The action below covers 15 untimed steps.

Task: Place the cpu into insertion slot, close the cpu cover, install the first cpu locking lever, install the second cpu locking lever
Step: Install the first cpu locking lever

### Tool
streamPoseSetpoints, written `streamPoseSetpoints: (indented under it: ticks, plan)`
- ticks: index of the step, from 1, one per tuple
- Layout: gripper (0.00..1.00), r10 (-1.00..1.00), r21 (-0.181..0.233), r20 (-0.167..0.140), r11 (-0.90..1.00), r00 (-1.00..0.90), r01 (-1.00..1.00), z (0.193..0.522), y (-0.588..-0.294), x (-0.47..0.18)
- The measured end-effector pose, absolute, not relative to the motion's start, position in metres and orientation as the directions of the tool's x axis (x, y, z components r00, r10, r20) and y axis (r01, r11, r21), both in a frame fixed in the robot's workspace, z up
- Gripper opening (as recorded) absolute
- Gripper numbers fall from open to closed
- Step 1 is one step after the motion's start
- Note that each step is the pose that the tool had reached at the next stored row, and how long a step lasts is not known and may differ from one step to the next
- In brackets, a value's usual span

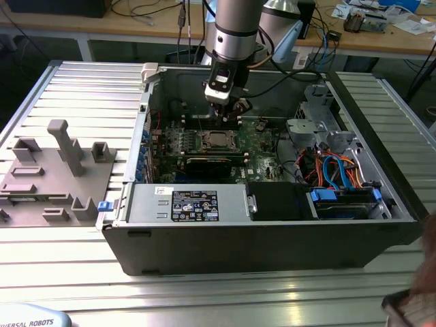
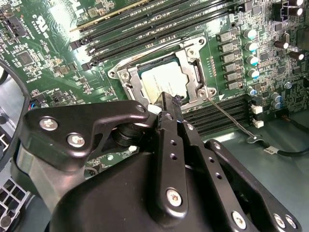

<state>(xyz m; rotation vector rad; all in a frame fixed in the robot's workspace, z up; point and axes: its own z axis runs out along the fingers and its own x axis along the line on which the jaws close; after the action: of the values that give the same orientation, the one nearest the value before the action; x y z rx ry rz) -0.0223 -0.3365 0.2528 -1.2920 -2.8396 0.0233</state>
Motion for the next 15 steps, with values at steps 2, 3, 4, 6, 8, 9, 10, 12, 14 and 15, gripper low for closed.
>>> streamPoseSetpoints:
  ticks: [2,3,4,6,8,9,10,12,14,15]
  plan:
    - [0.11,0.749,-0.023,0.014,0.662,-0.662,0.749,0.2528,-0.3366,-0.0223]
    - [0.11,0.747,-0.023,0.014,0.664,-0.664,0.747,0.2528,-0.3366,-0.0223]
    - [0.11,0.746,-0.023,0.014,0.666,-0.666,0.745,0.2528,-0.3366,-0.0223]
    - [0.11,0.741,-0.023,0.014,0.671,-0.671,0.741,0.2528,-0.3365,-0.0223]
    - [0.11,0.736,-0.023,0.014,0.677,-0.676,0.736,0.2528,-0.3366,-0.0223]
    - [0.11,0.735,-0.023,0.014,0.679,-0.678,0.734,0.2528,-0.3365,-0.0223]
    - [0.11,0.733,-0.023,0.014,0.68,-0.68,0.732,0.2528,-0.3365,-0.0223]
    - [0.11,0.729,-0.023,0.014,0.685,-0.685,0.728,0.2528,-0.3365,-0.0223]
    - [0.11,0.725,-0.023,0.014,0.689,-0.689,0.724,0.2528,-0.3365,-0.0223]
    - [0.11,0.723,-0.023,0.014,0.691,-0.691,0.723,0.2528,-0.3365,-0.0223]
